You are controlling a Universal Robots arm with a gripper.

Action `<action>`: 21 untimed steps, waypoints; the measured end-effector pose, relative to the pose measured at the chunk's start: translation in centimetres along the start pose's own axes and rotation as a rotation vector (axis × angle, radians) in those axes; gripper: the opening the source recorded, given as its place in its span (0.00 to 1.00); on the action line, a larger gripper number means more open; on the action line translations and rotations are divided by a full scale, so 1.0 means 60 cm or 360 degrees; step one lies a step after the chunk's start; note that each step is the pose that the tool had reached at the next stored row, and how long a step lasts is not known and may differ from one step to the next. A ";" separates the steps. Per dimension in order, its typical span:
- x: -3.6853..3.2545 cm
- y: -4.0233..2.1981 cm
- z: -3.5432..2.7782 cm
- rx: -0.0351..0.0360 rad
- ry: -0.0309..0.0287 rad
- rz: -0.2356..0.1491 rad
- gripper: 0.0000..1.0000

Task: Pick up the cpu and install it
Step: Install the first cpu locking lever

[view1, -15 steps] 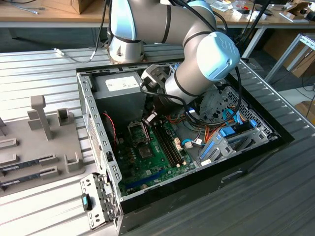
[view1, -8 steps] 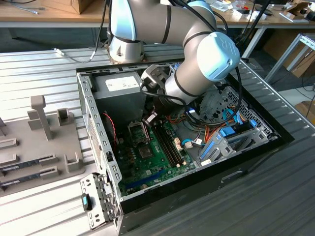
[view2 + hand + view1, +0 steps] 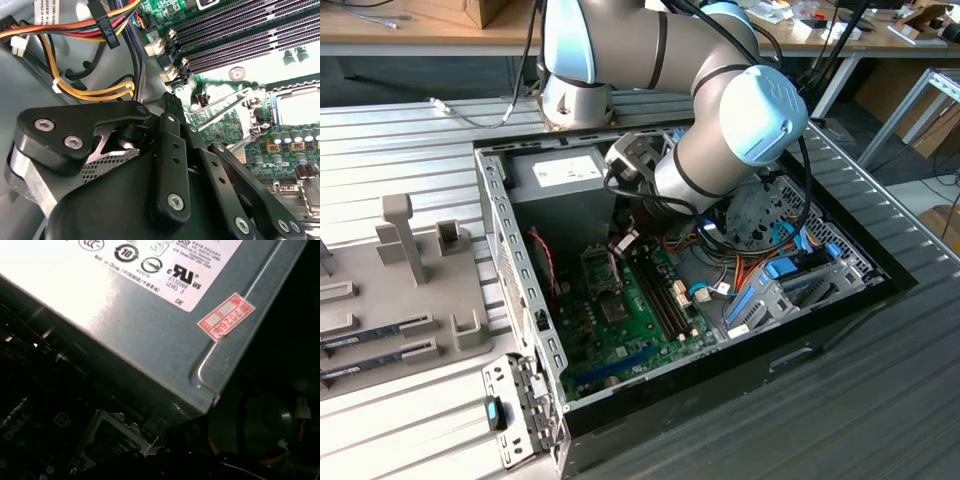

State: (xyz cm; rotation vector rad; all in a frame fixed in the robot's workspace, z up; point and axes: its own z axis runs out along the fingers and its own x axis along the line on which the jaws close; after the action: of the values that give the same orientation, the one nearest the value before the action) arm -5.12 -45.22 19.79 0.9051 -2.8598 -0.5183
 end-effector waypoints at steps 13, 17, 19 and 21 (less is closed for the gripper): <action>0.000 0.004 -0.012 0.0000 0.00097 -0.0027 0.11; 0.000 0.006 -0.018 0.0000 0.00122 -0.0033 0.11; 0.000 0.007 -0.021 0.0000 0.00128 -0.0035 0.11; 0.000 0.008 -0.023 0.0000 0.00136 -0.0037 0.11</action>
State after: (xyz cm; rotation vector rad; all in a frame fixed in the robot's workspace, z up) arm -5.11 -45.28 21.24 0.9393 -2.8448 -0.5158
